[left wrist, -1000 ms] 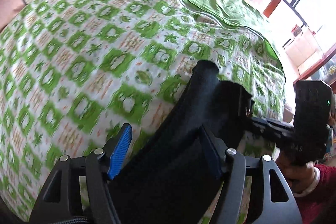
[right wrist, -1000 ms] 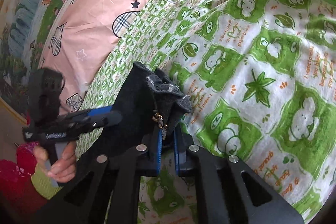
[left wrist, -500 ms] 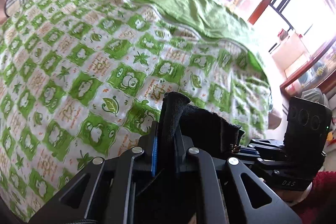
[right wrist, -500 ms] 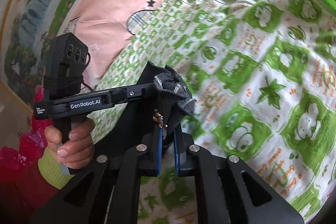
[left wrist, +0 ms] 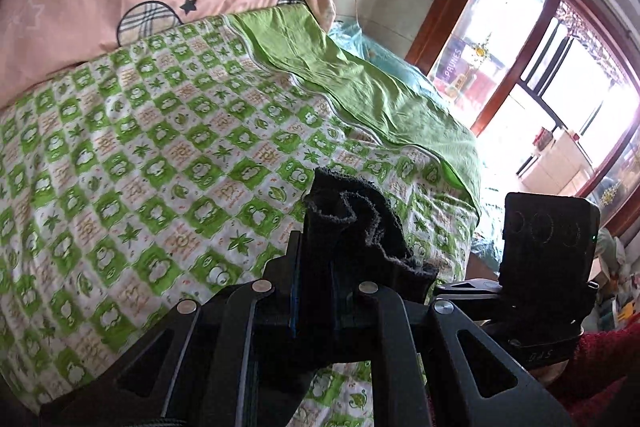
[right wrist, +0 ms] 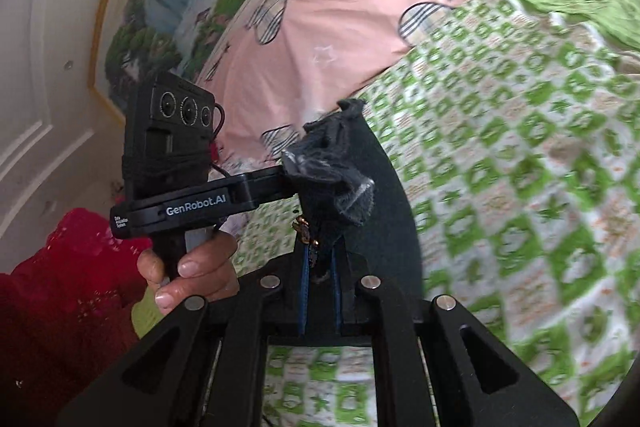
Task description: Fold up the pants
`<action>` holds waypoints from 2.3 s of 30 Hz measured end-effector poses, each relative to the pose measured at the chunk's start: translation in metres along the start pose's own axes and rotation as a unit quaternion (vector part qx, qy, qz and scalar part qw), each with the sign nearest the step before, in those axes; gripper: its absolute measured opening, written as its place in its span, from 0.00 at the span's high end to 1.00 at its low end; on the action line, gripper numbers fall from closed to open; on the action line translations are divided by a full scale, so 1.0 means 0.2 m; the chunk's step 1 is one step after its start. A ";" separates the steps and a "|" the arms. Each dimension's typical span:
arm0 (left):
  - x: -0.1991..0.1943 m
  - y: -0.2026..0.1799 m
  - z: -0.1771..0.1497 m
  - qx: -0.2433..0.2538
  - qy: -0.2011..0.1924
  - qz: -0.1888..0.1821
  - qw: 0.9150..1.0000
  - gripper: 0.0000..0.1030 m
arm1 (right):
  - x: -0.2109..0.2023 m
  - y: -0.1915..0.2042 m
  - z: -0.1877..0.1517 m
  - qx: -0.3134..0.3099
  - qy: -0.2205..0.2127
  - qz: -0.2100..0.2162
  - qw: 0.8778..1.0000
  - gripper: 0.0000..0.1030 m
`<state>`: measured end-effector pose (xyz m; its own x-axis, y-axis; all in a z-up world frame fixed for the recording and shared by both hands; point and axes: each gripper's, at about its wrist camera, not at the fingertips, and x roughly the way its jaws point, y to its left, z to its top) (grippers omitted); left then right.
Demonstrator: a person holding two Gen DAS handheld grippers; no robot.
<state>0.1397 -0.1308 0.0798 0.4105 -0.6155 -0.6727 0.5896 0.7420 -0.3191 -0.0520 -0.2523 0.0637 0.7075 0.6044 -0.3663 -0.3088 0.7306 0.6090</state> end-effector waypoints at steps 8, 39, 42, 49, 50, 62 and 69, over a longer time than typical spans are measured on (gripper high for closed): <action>-0.23 0.27 -0.26 -0.086 -0.034 0.018 0.996 0.93 | 0.28 0.10 -0.07 -0.026 0.081 0.015 0.996 0.90; -0.33 0.67 -0.84 -0.265 -0.027 0.107 0.958 0.82 | 0.73 0.16 -0.28 -0.066 0.235 -0.029 0.969 0.62; -0.40 0.64 -0.89 -0.272 -0.037 0.133 0.952 0.70 | 0.73 0.18 -0.28 -0.066 0.237 -0.021 0.969 0.62; -0.55 0.58 -1.01 -0.291 -0.057 0.181 0.938 0.61 | 0.75 0.28 -0.27 -0.087 0.245 0.007 0.966 0.60; -0.57 0.58 -1.03 -0.294 -0.061 0.185 0.936 0.60 | 0.76 0.29 -0.27 -0.088 0.244 0.010 0.966 0.60; -0.92 0.62 -1.28 -0.360 -0.117 0.235 0.895 0.60 | 0.89 0.43 -0.25 -0.119 0.255 0.029 0.959 0.60; -1.11 0.63 -1.43 -0.392 -0.138 0.276 0.867 0.60 | 1.01 0.53 -0.25 -0.142 0.267 0.041 0.952 0.59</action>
<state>-0.0765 0.1756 -0.0023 0.6947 -0.0693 -0.7160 -0.3587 0.8293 -0.4284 0.0277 -0.0365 0.0194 0.2731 0.6830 -0.6775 -0.5620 0.6849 0.4639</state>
